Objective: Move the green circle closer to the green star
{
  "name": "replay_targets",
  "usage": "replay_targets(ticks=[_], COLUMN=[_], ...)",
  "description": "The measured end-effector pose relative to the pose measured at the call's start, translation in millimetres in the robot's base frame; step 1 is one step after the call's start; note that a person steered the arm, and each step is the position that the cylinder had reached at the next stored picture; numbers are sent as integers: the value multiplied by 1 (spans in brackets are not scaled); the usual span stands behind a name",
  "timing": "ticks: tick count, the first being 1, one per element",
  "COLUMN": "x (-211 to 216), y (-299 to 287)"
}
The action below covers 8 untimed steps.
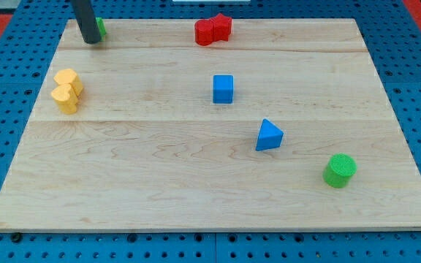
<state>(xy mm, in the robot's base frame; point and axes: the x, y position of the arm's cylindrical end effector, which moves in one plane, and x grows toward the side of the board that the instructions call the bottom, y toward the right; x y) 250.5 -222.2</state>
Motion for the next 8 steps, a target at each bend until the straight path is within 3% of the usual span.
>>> replay_targets(ticks=[1, 2, 4, 5, 6, 8], x=[2, 43, 230, 300, 341, 352], y=[1, 48, 148, 198, 258, 464])
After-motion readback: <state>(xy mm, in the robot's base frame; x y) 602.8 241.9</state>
